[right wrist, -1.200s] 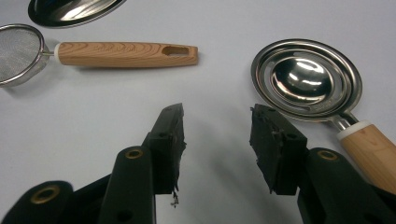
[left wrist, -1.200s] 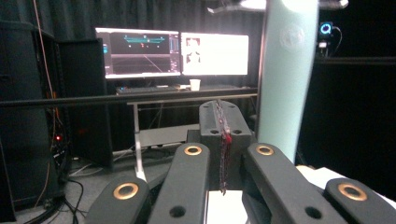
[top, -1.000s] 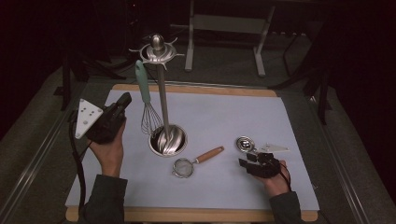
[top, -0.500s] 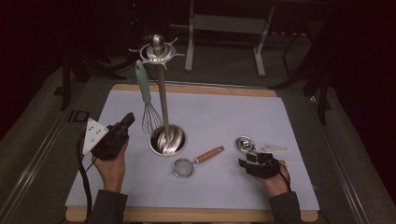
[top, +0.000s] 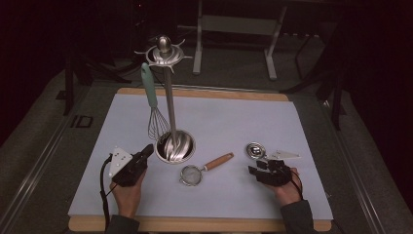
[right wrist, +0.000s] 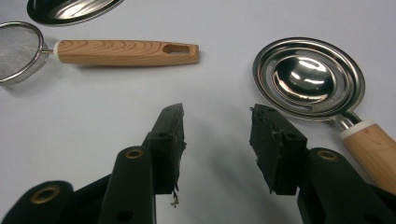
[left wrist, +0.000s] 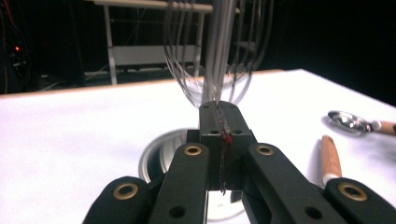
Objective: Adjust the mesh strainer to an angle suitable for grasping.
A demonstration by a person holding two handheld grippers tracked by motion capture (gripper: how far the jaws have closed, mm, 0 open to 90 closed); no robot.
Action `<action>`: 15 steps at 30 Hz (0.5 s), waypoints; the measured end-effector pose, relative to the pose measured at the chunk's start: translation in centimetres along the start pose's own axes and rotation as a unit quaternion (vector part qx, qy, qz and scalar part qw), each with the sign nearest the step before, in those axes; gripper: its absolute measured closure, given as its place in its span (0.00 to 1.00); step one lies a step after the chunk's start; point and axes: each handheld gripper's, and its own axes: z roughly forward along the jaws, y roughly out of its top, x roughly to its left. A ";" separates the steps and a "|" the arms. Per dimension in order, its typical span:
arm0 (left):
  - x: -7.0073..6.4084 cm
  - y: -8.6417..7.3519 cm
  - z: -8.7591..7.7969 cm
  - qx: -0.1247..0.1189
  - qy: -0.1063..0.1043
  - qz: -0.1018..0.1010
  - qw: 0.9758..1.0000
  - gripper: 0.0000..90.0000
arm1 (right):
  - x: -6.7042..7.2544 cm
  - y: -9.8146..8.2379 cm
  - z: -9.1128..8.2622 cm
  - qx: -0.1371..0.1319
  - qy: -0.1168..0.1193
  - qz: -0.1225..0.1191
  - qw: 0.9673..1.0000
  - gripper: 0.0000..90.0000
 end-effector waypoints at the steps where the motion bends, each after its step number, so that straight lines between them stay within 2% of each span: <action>1: -0.1 -0.2 0.0 0.003 -0.001 0.001 1.000 1.00 | 0.0 0.0 0.0 0.000 0.000 0.000 1.000 0.60; 8: -0.9 -2.4 0.2 0.041 -0.015 0.004 0.999 1.00 | 0.1 0.0 0.1 0.001 0.000 -0.001 1.000 0.60; 11: -1.4 -2.9 0.5 0.061 -0.026 0.008 0.998 1.00 | 0.1 0.0 0.1 0.002 0.000 -0.001 1.000 0.60; 15: -2.5 -3.2 0.9 0.081 -0.045 0.027 0.995 0.99 | 0.1 0.0 0.1 0.001 0.001 -0.002 1.000 0.60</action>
